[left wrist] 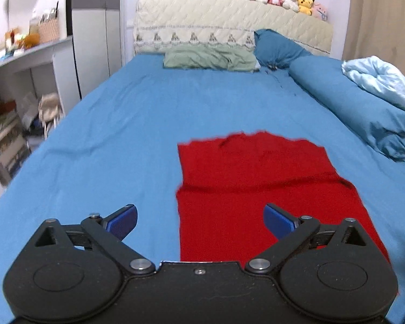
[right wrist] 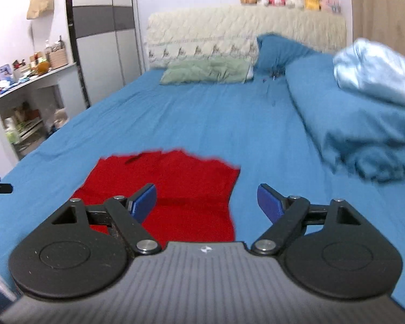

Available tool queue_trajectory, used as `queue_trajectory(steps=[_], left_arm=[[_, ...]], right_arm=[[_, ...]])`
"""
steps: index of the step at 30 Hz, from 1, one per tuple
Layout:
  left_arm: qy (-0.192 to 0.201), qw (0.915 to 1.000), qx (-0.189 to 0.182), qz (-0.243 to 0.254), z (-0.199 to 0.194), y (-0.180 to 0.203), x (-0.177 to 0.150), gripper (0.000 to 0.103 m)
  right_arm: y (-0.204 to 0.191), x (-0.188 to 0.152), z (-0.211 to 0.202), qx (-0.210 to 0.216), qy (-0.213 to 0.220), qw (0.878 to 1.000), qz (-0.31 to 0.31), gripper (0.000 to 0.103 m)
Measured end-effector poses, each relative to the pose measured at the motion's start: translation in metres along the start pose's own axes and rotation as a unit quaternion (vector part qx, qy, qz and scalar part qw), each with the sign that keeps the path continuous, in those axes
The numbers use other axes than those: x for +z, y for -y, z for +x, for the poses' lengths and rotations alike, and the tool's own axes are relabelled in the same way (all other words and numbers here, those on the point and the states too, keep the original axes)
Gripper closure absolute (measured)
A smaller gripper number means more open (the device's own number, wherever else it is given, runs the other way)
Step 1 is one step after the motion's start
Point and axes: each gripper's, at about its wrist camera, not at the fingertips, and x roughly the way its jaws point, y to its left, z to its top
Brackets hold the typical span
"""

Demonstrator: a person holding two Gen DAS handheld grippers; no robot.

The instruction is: Fold small clothes

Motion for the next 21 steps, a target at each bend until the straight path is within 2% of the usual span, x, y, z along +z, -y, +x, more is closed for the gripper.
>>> queue_trajectory(steps=[4,7,12,16,20,21], left_arm=[[-0.022,0.9997,-0.006,-0.009,-0.017,0.004,-0.052,0.002],[-0.043,0.9986,-0.017,-0.026,-0.014,0.007,-0.091,0.002],[-0.062,0.9970,-0.016,-0.043,0.004,0.011,-0.142,0.011],[-0.063,0.9974,0.009,-0.034,0.017,0.012,-0.166,0.018],[-0.073,0.9965,0.017,-0.036,0.029,0.009,-0.183,0.041],[-0.073,0.9965,0.018,-0.035,0.030,0.009,-0.185,0.041]], right_arm=[[-0.001,-0.062,-0.033,0.006,-0.038,0.999,0.013,0.006],[-0.002,-0.116,-0.031,0.002,-0.064,0.997,0.044,0.006],[-0.008,-0.187,-0.018,-0.027,-0.080,0.992,0.089,0.008],[-0.015,-0.221,-0.007,-0.045,-0.090,0.989,0.108,0.009],[-0.029,-0.244,0.003,-0.062,-0.094,0.991,0.074,0.011],[-0.031,-0.245,0.007,-0.062,-0.100,0.991,0.067,0.011]])
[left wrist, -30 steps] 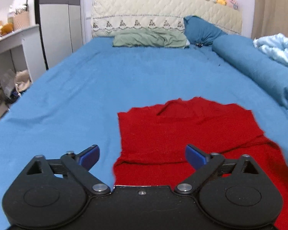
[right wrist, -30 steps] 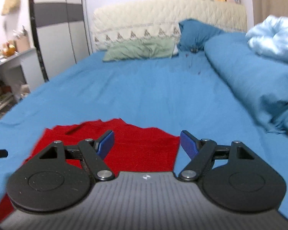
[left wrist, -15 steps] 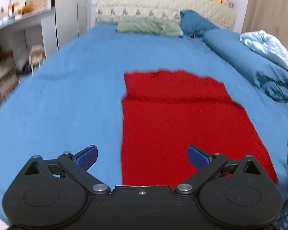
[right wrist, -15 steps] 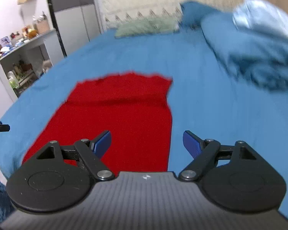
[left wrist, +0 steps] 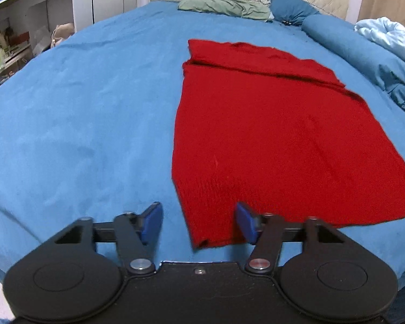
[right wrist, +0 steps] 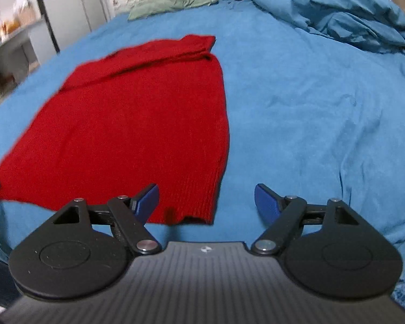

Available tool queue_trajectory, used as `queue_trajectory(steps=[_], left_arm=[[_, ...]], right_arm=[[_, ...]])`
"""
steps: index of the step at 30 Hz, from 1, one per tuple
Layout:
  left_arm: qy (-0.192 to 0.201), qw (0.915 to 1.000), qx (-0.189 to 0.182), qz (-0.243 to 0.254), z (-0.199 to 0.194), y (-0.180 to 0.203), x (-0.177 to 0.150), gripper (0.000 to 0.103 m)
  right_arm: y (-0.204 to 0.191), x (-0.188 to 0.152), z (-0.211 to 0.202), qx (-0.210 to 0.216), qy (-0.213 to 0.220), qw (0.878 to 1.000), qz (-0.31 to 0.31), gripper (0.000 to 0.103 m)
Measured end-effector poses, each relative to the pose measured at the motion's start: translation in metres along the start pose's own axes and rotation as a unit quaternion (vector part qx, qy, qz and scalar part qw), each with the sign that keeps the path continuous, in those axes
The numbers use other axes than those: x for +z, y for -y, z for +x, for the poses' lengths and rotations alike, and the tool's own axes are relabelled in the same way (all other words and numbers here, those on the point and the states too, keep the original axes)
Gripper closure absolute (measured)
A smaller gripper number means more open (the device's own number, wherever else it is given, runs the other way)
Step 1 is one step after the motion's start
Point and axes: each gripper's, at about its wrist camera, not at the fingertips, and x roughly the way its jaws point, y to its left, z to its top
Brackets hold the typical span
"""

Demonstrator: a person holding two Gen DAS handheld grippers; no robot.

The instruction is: Fold small clothes

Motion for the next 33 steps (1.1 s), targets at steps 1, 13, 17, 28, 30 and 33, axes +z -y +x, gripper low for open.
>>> queue_trajectory(steps=[1,13,17,28,30,33], left_arm=[[0.003,1.0000,0.000,0.001,0.001,0.000,-0.002,0.041],[0.009,0.9999,0.004,0.012,0.005,0.004,-0.008,0.065],[0.001,0.9998,0.015,0.015,0.007,0.006,-0.005,0.082],[0.002,0.9998,0.010,-0.015,-0.018,0.007,0.011,0.099],[0.017,0.9996,0.003,-0.021,-0.031,0.006,0.022,0.099],[0.048,0.9984,0.005,-0.031,-0.047,0.007,0.047,0.099]], right_arm=[[-0.003,-0.001,0.003,0.003,-0.003,1.000,-0.002,0.014],[-0.009,-0.006,0.025,-0.005,-0.031,0.999,-0.022,0.054],[-0.005,-0.005,0.026,0.000,-0.032,0.999,-0.009,0.082],[0.006,0.011,-0.004,0.031,0.000,0.998,0.047,0.083],[0.011,0.023,-0.016,0.047,0.013,0.996,0.069,0.083],[0.016,0.050,-0.031,0.072,0.040,0.992,0.095,0.083]])
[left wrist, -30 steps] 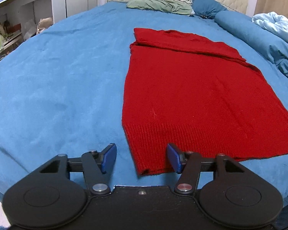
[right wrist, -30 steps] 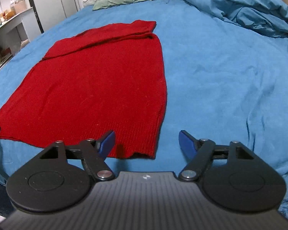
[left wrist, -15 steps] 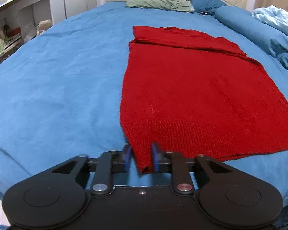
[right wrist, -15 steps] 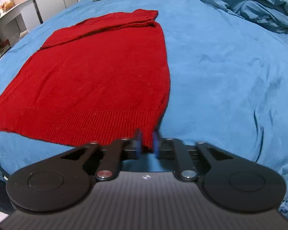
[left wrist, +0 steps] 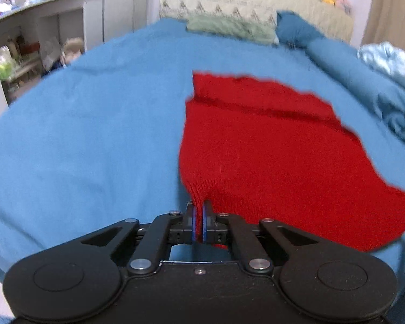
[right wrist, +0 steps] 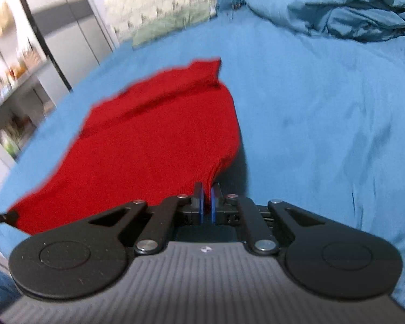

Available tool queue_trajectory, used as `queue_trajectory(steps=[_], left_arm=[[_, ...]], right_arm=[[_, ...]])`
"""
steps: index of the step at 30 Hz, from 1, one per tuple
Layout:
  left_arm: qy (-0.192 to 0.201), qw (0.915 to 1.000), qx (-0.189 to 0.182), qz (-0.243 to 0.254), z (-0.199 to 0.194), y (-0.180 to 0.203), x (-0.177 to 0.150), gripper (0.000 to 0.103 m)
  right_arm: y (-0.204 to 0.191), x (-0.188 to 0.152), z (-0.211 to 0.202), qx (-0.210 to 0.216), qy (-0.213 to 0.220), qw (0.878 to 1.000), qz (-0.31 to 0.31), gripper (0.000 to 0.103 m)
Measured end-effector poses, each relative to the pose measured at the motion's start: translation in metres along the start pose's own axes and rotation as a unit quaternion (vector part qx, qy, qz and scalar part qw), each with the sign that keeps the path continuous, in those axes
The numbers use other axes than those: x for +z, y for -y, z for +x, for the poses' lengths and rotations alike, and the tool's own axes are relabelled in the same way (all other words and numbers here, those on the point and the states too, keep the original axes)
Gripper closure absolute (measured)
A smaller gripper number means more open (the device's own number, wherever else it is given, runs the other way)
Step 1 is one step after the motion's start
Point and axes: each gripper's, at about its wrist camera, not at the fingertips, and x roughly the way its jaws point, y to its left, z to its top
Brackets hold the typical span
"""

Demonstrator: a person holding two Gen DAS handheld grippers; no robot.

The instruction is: Fold small clothes

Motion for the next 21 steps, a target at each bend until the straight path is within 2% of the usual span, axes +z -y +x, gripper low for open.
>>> queue_trajectory(steps=[5,8,11,14,16,18,21], left_arm=[[0.067,0.9973,-0.016,-0.027,0.001,0.003,0.074,0.099],[0.103,0.9942,-0.016,-0.025,0.026,0.013,0.134,0.099],[0.132,0.9910,-0.003,-0.024,0.069,0.026,0.201,0.099],[0.121,0.9917,0.003,-0.043,0.132,0.033,0.254,0.099],[0.102,0.9930,0.011,-0.059,0.183,0.035,0.278,0.099],[0.088,0.9939,0.029,-0.059,0.236,0.036,0.286,0.099],[0.063,0.9953,0.044,-0.059,0.296,0.034,0.276,0.099]], right_arm=[[-0.003,0.078,0.004,0.055,0.043,0.997,0.038,0.083],[-0.006,0.144,0.029,0.075,0.070,0.994,0.048,0.083],[-0.013,0.211,0.072,0.071,0.094,0.992,0.049,0.083],[-0.019,0.265,0.137,0.057,0.091,0.993,0.057,0.083],[-0.020,0.285,0.187,0.034,0.084,0.994,0.054,0.083],[-0.018,0.292,0.233,0.027,0.075,0.995,0.054,0.083],[-0.009,0.279,0.302,0.008,0.049,0.997,0.058,0.083]])
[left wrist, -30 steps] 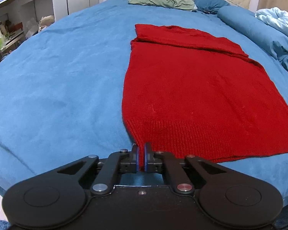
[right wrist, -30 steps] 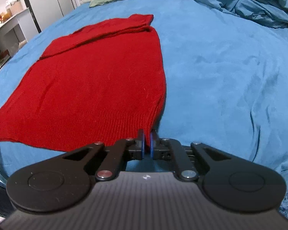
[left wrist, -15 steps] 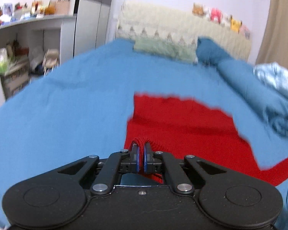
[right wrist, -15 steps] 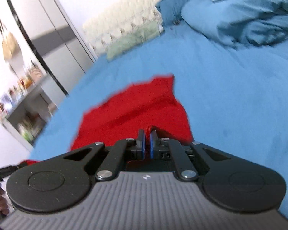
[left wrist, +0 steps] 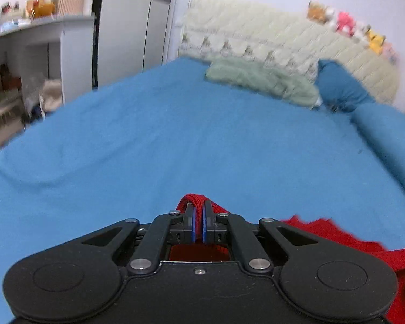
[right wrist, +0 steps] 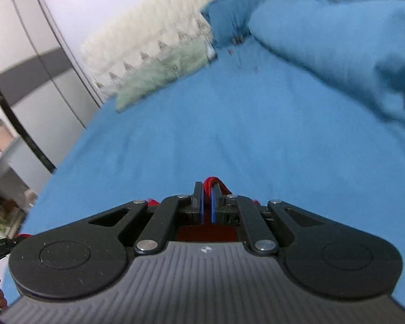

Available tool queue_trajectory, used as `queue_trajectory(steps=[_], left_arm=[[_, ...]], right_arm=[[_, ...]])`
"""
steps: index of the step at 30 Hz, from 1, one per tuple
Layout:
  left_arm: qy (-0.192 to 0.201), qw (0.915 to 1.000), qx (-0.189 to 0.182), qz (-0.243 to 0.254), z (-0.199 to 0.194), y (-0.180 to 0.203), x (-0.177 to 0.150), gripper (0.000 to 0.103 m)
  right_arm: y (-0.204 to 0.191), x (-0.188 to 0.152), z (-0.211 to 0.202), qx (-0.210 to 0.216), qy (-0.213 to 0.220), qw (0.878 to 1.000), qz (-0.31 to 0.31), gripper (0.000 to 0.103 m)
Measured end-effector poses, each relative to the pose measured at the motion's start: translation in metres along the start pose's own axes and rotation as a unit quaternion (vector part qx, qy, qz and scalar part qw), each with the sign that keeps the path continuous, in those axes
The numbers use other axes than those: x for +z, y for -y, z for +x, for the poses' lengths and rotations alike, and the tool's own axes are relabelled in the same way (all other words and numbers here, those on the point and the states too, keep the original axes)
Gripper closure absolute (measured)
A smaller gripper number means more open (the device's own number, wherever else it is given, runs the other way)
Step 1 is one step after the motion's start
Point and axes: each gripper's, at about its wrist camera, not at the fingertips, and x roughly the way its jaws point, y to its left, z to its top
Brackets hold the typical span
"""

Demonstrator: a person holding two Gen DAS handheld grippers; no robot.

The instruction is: Fold small clothes

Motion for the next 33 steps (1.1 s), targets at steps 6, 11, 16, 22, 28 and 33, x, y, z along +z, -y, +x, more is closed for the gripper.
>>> queue_trajectory(steps=[6,11,16,22,28,33], left_arm=[[0.001,0.9999,0.009,0.012,0.046,-0.003,-0.007,0.098],[0.003,0.9997,0.020,0.017,0.057,0.007,-0.004,0.081],[0.079,0.9962,0.013,0.035,0.008,0.012,-0.018,0.012],[0.027,0.9926,-0.057,0.104,-0.022,0.018,-0.066,0.009],[-0.058,0.9893,-0.040,0.127,0.006,0.009,-0.104,0.009],[-0.086,0.9904,-0.006,0.108,0.001,0.001,-0.085,0.009]], right_arm=[[0.014,-0.006,0.063,-0.003,0.007,1.000,0.002,0.083],[0.010,-0.006,0.090,-0.040,-0.003,0.999,-0.007,0.059],[-0.008,-0.022,0.052,0.003,0.044,0.998,-0.047,0.008],[-0.030,-0.072,0.029,0.040,-0.018,0.992,-0.115,0.007],[-0.008,-0.094,0.055,-0.014,-0.103,0.991,-0.089,0.010],[0.012,-0.081,0.042,-0.063,-0.103,0.992,-0.035,0.010]])
